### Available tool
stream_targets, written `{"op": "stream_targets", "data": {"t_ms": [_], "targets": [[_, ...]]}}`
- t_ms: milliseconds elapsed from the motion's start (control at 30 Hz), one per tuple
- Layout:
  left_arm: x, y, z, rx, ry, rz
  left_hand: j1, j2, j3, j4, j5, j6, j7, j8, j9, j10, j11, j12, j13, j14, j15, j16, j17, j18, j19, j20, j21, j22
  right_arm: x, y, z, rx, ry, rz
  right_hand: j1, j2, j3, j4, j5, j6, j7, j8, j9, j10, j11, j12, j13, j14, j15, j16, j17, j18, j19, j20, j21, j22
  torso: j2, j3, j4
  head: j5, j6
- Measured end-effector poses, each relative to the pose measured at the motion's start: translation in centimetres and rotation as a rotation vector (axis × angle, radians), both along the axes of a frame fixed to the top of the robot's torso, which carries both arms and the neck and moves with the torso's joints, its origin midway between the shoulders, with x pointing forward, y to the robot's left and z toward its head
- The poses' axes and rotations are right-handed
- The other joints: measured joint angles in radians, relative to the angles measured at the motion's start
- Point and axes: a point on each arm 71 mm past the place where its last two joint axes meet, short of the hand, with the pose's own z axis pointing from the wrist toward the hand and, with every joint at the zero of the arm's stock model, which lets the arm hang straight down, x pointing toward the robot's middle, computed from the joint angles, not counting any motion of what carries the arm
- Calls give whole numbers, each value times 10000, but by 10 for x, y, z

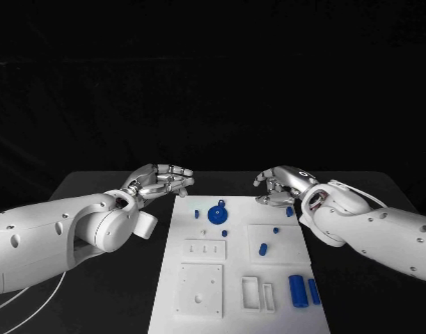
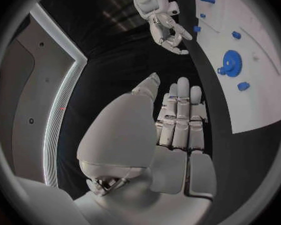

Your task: Assemble the parts on the task board

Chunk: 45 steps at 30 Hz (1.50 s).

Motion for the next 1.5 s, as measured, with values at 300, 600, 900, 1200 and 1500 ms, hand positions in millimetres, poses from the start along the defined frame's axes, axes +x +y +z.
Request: {"op": "stream_targets", "data": {"t_ms": [300,600,900,1200,1500], "targets": [[0,1,0,-1,4,-12,0,0,-27,27,-41,0,0,0,0,221,-98,0,76,0,0,0,-14,-2,1,1,0,-10,4,-51,5,979,755,-266,664,271,-1711,-35,-644,16,22,4,27,-267,-22,20,-7,-87,14,-138,12,-147,-407,57,-199,0,-50,103,-197,-63,68],[1,0,0,-9,8,-64,0,0,-27,27,-40,0,0,0,1,222,-98,0,75,0,0,0,-20,-10,1,1,0,-10,10,-85,0,1024,1161,-615,1036,275,-2137,-23,-375,16,22,5,-32,-267,-21,20,-53,-86,14,-207,11,-147,-428,75,-252,0,-89,230,-352,-41,63],[2,-1,0,-9,5,-87,0,0,-49,48,-40,0,0,0,1,221,-99,1,74,0,0,0,-22,-61,1,1,0,-9,13,-98,-13,823,1617,-707,1312,252,-2253,-15,-246,8,14,4,-81,-355,-4,20,-77,-119,46,-214,10,-145,-481,87,-292,0,-98,288,-369,-77,12],[2,-1,0,-10,11,-105,0,0,-48,48,-40,0,0,0,1,219,-101,1,72,0,0,0,-30,-66,1,1,0,-18,16,-89,-24,780,1936,-457,1540,322,-2285,-36,-179,7,12,4,-107,-355,-4,20,-88,-155,11,-252,10,-145,-529,115,-312,0,-97,288,-376,-36,-71],[3,0,0,-6,12,-108,0,0,-48,48,-40,0,0,0,1,218,-101,1,80,0,0,0,-30,-72,1,1,0,-17,15,-84,-35,734,2256,-305,1676,413,-2285,-36,95,43,-17,4,-128,-390,-41,19,-93,-155,11,-252,10,-145,-548,134,-329,0,-89,263,-361,-12,-162]]}}
